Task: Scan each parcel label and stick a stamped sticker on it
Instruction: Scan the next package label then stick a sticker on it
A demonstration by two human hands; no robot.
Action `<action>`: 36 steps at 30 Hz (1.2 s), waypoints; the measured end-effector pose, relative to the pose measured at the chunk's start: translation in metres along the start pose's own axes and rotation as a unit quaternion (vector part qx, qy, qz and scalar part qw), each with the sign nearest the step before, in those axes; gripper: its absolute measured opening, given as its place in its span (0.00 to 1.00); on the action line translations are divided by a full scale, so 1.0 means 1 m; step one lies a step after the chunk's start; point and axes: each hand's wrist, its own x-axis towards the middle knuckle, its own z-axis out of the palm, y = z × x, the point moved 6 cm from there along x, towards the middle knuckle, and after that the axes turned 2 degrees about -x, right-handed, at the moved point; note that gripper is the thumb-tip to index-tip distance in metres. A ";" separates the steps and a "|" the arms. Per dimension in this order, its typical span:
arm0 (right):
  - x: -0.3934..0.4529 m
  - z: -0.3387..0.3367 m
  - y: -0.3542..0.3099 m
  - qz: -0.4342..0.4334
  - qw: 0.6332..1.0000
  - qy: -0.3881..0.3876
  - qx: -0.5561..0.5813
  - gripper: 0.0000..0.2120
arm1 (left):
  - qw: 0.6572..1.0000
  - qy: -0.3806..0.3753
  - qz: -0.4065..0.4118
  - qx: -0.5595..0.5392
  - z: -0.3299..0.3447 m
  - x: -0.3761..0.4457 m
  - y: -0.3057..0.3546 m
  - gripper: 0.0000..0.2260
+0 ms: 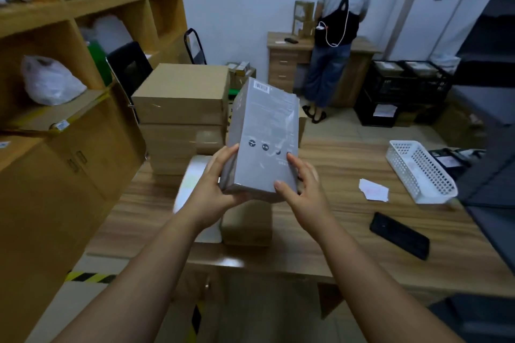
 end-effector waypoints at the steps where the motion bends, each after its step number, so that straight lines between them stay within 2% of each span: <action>1: -0.001 -0.011 0.010 0.009 1.000 -0.003 -0.009 0.30 | 1.000 -0.005 -0.002 0.015 0.014 0.000 0.000 0.42; 5: -0.007 -0.049 0.053 0.054 0.997 -0.027 -0.049 0.30 | 0.997 -0.025 -0.017 0.069 0.073 0.003 -0.011 0.42; 8: -0.007 -0.061 0.082 0.089 0.993 -0.043 -0.062 0.28 | 0.994 -0.029 -0.037 0.103 0.104 0.005 -0.015 0.38; 11: -0.003 -0.062 0.106 0.164 0.984 -0.060 0.019 0.22 | 0.989 -0.031 -0.043 0.138 0.127 0.011 -0.023 0.32; 14: -0.006 -0.054 0.118 0.250 0.951 -0.084 0.161 0.15 | 0.981 -0.042 -0.028 0.188 0.151 0.017 -0.034 0.28; 16: -0.006 -0.051 0.136 0.288 0.933 -0.063 0.208 0.13 | 0.982 -0.033 -0.054 0.180 0.162 0.019 -0.042 0.29; 18: -0.004 -0.050 0.155 0.313 0.924 -0.044 0.215 0.16 | 0.982 -0.029 -0.077 0.167 0.169 0.021 -0.052 0.34; 22: 0.003 -0.059 0.188 0.330 0.935 -0.007 0.132 0.20 | 0.982 -0.072 -0.071 0.160 0.181 0.026 -0.071 0.36; 25: 0.005 -0.068 0.213 0.361 0.927 0.051 0.085 0.24 | 0.977 -0.102 -0.067 0.174 0.189 0.031 -0.084 0.35; 28: 0.012 -0.082 0.221 0.333 0.935 0.117 -0.025 0.20 | 0.948 -0.135 -0.044 0.285 0.197 0.037 -0.097 0.37; 30: 0.020 -0.081 0.216 0.287 0.950 0.118 -0.030 0.21 | 0.938 -0.168 -0.044 0.301 0.202 0.040 -0.107 0.38; 32: 0.026 -0.077 0.214 0.264 0.960 0.086 -0.034 0.24 | 0.943 -0.197 -0.034 0.267 0.210 0.042 -0.112 0.39; 34: 0.029 -0.077 0.217 0.261 0.961 0.067 -0.058 0.24 | 0.949 -0.185 -0.015 0.253 0.213 0.044 -0.116 0.39; 36: 0.030 -0.084 0.222 0.257 0.958 0.082 -0.098 0.23 | 0.952 -0.150 -0.012 0.265 0.210 0.048 -0.123 0.38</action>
